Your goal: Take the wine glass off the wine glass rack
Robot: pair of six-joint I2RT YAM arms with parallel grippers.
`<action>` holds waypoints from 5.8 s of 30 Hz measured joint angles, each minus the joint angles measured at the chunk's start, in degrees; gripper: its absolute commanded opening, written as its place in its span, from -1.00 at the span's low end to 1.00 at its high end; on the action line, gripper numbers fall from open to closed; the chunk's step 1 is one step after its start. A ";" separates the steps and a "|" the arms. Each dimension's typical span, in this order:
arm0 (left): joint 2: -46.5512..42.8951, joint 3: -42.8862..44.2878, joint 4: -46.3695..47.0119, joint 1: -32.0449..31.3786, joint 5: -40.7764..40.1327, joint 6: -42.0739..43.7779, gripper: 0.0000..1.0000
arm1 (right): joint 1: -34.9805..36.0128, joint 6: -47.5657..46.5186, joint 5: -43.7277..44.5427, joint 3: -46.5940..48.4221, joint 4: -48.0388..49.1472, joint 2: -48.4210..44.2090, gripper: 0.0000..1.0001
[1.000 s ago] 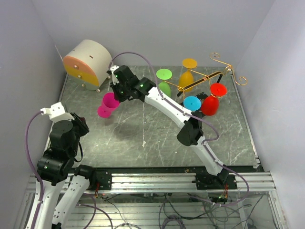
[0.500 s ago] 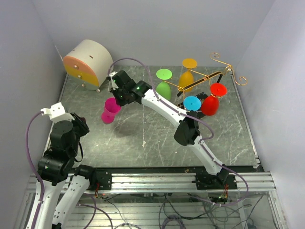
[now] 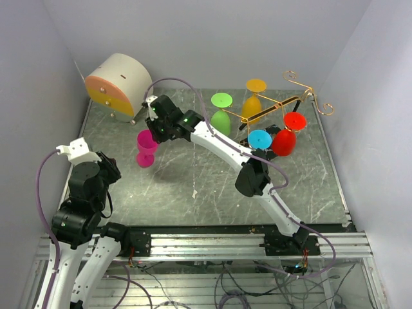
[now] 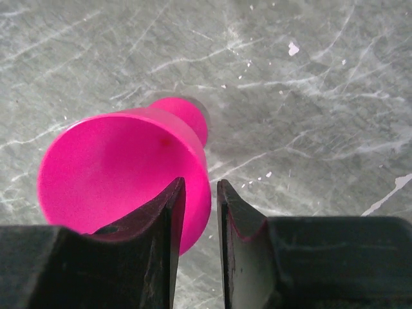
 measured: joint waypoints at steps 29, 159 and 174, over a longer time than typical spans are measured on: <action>0.09 0.00 0.00 -0.02 -0.33 -0.20 -0.23 | 2.43 -0.50 -1.27 -18.88 17.44 -19.63 -0.28; -3.63 -0.90 0.17 -1.27 -2.32 -0.44 -0.26 | -77.88 14.27 -24.15 -90.27 15.82 -103.58 0.96; -7.74 -1.16 0.46 -7.37 -4.22 -0.42 -0.25 | -74.03 16.87 -18.60 -102.88 6.19 -113.39 1.00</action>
